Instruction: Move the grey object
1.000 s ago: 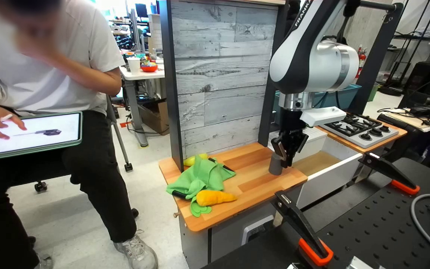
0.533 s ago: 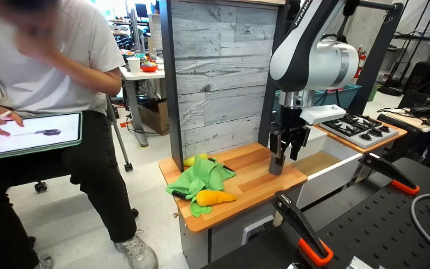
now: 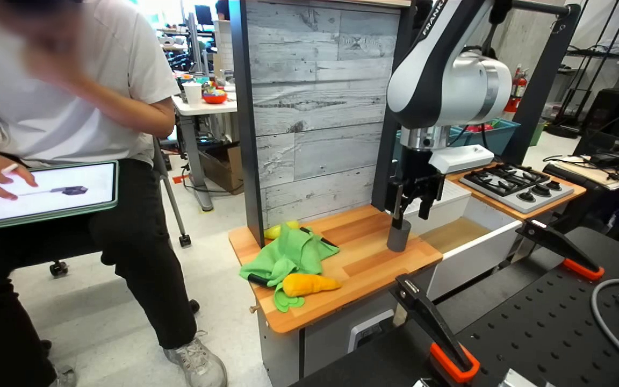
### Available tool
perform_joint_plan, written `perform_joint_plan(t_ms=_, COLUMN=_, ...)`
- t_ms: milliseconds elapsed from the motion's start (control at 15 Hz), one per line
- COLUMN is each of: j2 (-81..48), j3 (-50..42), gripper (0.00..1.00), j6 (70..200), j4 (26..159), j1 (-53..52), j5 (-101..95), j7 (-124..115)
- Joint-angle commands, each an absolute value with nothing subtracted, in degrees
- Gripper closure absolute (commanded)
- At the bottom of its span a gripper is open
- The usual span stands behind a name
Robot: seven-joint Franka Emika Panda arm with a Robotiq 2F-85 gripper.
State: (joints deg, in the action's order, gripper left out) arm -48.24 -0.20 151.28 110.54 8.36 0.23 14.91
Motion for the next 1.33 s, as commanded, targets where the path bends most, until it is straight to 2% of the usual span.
perform_joint_plan(t_ms=0, j2=-49.9, j3=-1.3, gripper=0.18, j6=150.5, j4=108.7, j1=7.0, j5=-1.9, j7=13.1)
perform_joint_plan(t_ms=67, j2=-49.9, j3=-1.2, gripper=0.09, j6=150.4, j4=108.6, j1=7.0, j5=-2.0, j7=13.1)
perform_joint_plan(t_ms=200, j2=-50.0, j3=-1.2, gripper=0.00, j6=150.2, j4=108.5, j1=6.9, j5=-2.3, j7=13.1)
perform_joint_plan(t_ms=733, j2=-50.9, j3=-1.2, gripper=0.00, j6=150.1, j4=108.0, j1=6.8, j5=-2.6, j7=13.1)
perform_joint_plan(t_ms=800, j2=-51.0, j3=-1.2, gripper=0.25, j6=150.2, j4=107.9, j1=6.8, j5=-2.6, j7=13.1)
perform_joint_plan(t_ms=933, j2=-51.2, j3=-1.3, gripper=0.34, j6=150.2, j4=107.7, j1=6.8, j5=-2.7, j7=13.2)
perform_joint_plan(t_ms=1267, j2=-51.3, j3=-1.3, gripper=0.73, j6=150.0, j4=107.4, j1=6.8, j5=-2.8, j7=13.3)
